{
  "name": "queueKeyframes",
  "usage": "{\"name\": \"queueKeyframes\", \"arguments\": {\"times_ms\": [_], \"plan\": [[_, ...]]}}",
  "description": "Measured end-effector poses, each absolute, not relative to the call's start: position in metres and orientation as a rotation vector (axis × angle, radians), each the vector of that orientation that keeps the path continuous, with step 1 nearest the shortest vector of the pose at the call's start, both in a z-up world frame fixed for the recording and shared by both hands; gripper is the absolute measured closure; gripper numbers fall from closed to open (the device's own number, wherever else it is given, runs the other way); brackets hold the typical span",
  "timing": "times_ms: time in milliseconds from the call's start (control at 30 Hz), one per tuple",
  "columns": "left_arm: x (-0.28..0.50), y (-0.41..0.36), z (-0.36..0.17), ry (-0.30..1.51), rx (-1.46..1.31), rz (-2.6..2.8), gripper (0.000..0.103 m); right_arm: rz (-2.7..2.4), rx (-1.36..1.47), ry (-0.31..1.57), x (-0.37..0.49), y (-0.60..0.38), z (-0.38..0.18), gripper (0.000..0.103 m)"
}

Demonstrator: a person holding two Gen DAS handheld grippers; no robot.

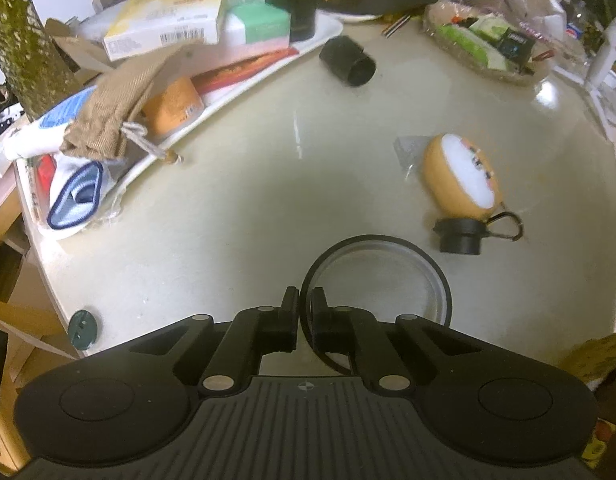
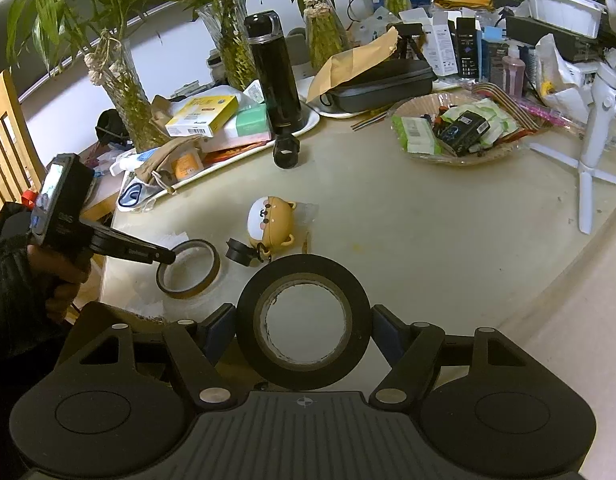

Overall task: Organize rigid objects
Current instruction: 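Carry the tape roll with the right tool while the left tool carries the ring to the box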

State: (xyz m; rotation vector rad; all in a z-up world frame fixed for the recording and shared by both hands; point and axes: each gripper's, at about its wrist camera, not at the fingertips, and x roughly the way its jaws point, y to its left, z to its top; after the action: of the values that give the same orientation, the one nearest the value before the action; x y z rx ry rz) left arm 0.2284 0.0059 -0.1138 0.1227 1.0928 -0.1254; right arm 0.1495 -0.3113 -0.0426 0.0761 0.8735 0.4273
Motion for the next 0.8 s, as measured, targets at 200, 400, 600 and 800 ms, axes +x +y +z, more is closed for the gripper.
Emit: {"name": "queueKeyframes", "arguments": {"times_ms": [200, 400, 600, 800], "plan": [[0.219, 0.006, -0.09, 1.051, 0.101, -0.156, 0.096, 0.424, 0.068, 0.868, 0.148, -0.309, -0.042, 0.028], [0.204, 0.005, -0.068, 1.014, 0.094, -0.176, 0.096, 0.427, 0.071, 0.866, 0.144, -0.307, -0.04, 0.028], [0.188, 0.006, -0.053, 0.993, 0.09, -0.204, 0.096, 0.436, 0.081, 0.865, 0.138, -0.305, -0.039, 0.028], [0.168, 0.004, -0.039, 0.983, 0.094, -0.244, 0.096, 0.443, 0.088, 0.867, 0.132, -0.302, -0.038, 0.028]]}}
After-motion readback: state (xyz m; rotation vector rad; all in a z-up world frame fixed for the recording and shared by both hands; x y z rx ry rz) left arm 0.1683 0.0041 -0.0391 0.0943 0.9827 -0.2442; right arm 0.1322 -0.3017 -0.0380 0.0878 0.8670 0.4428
